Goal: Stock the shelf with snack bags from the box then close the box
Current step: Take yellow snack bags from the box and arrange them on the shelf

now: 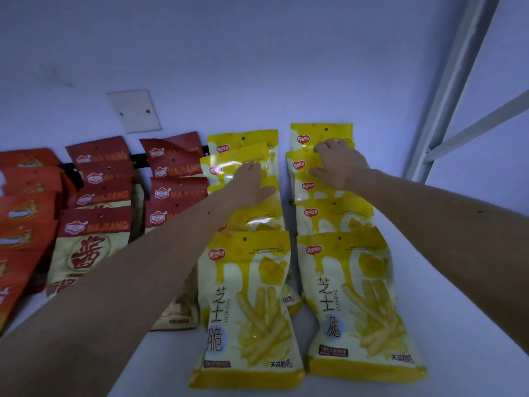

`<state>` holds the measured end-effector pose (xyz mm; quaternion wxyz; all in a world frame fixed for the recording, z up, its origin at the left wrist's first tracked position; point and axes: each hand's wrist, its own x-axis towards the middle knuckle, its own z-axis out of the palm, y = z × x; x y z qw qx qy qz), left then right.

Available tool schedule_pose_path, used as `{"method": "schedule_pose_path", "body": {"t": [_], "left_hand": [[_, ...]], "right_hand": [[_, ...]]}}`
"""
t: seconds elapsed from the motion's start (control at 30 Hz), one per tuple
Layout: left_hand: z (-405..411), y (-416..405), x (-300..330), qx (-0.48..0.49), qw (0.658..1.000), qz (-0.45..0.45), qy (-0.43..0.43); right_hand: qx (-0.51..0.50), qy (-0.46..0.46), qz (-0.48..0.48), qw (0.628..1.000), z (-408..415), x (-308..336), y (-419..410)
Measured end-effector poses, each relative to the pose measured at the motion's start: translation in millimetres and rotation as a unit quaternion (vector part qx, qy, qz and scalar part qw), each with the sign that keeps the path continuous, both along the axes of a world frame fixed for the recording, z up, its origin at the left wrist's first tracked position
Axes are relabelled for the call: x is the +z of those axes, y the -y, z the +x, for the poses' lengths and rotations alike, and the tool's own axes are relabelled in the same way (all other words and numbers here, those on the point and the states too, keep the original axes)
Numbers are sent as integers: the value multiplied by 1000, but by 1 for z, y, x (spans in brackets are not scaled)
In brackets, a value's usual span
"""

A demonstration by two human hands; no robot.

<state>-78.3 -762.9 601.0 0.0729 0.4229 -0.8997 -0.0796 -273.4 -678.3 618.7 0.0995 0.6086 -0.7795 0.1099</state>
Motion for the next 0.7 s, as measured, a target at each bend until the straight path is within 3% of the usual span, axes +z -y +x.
{"method": "schedule_pose_path", "body": {"t": [0.17,0.3,0.6,0.7], "left_hand": [[57,25,-11,-14,995,-32,91],[84,33,-19,-39,989,1,140],[84,38,-26,-71,979,-2,191],[82,38,-27,-73,978,4,193]], "right_hand": [[40,69,24,997,42,-9,34],[29,123,32,992,59,-15,61],[-43,259,-41,964,64,-31,107],[-53,258,-30,964,60,-37,118]]}}
